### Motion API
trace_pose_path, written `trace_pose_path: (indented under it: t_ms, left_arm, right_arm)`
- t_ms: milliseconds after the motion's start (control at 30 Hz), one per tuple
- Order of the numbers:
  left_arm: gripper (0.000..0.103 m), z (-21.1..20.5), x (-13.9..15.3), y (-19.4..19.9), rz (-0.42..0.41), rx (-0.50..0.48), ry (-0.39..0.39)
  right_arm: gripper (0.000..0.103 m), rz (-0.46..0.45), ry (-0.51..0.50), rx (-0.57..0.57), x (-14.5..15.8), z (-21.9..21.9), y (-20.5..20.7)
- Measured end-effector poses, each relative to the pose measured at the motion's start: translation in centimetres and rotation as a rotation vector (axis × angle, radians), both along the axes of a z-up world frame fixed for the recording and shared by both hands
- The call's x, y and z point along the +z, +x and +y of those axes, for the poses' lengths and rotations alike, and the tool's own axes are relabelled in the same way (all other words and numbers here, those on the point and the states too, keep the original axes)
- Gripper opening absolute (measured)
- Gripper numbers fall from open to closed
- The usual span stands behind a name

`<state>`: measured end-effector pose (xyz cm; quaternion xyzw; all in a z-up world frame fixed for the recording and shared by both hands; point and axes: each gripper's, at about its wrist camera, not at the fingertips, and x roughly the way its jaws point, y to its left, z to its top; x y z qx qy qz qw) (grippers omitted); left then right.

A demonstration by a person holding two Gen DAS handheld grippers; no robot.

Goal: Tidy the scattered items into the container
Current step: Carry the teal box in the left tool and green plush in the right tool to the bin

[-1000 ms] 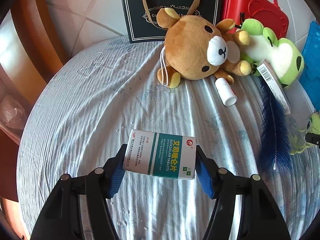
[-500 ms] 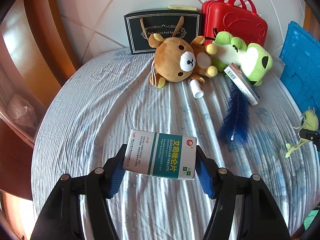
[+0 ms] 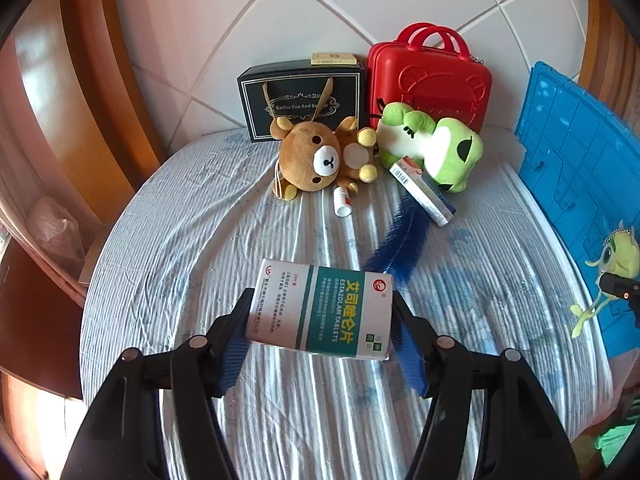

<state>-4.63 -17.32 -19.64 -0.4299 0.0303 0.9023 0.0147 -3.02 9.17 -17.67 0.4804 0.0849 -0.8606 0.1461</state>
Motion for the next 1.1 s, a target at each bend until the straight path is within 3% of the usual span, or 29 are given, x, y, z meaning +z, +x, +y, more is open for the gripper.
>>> trace_pose_path:
  t_ms: [633,1100]
  left_arm:
    - [0.063,9.5,11.7,5.6,0.145,-0.036,0.052]
    - [0.063,18.1,17.9,7.2,0.241,-0.118,0.049]
  right_arm:
    - [0.060,0.150,-0.088,-0.003,11.7,8.4,5.3]
    - [0.060,0.236,-0.140,-0.021,16.7,14.6,6.8]
